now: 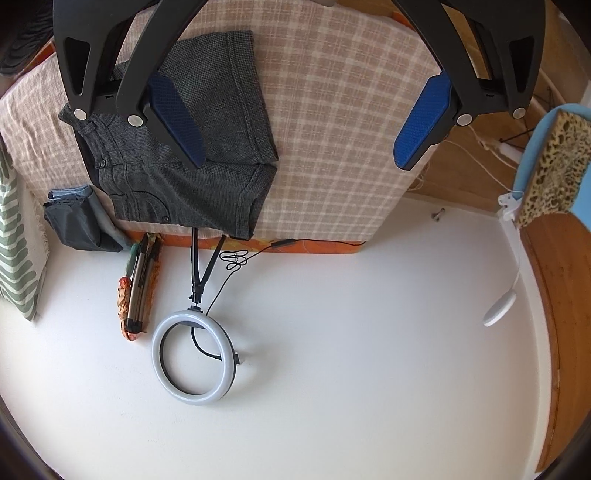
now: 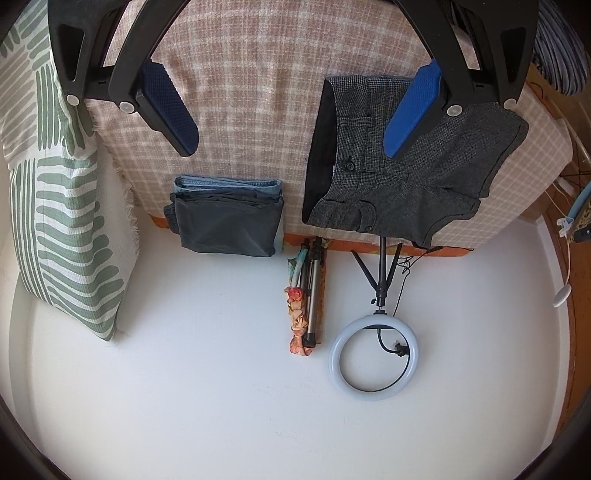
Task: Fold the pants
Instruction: 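Move both tools to the waistband and close the left gripper on it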
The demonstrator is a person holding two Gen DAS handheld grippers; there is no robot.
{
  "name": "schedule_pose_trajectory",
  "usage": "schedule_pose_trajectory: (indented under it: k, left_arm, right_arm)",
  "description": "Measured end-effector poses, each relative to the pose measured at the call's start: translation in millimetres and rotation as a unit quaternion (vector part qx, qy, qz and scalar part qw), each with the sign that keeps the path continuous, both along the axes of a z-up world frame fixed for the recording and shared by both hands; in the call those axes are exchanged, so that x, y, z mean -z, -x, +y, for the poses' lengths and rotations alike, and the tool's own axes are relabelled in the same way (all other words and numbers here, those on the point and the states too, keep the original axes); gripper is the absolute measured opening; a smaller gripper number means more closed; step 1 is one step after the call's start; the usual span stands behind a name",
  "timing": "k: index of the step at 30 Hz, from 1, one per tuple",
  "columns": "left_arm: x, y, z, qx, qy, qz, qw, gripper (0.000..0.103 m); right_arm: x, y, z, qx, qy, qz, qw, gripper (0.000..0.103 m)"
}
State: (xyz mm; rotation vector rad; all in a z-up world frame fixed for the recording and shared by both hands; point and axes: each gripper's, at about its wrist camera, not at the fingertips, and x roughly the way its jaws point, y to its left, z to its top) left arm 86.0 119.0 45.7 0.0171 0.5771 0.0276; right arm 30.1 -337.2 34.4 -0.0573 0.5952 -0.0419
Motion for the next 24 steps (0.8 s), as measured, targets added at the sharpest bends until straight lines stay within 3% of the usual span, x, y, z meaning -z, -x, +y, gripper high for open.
schedule_pose_trajectory:
  k: [7, 10, 17, 24]
  left_arm:
    - [-5, -61, 22, 0.011, 0.009, 0.026, 0.9995, 0.100]
    - [-2, -92, 19, 0.022, 0.000, 0.041, 0.9989, 0.100]
    - [22, -171, 3, 0.058, 0.018, 0.092, 0.9939, 0.099]
    - [55, -246, -14, 0.080, 0.040, 0.132, 0.9872, 0.098]
  right_arm:
    - [4, -58, 9, -0.051, 0.042, 0.018, 0.998, 0.102]
    - [8, -88, 9, -0.070, 0.038, 0.027, 0.996, 0.102]
    - [25, -170, 15, -0.112, 0.014, 0.057, 0.992, 0.100]
    - [63, -263, 43, -0.159, 0.018, 0.112, 0.981, 0.089]
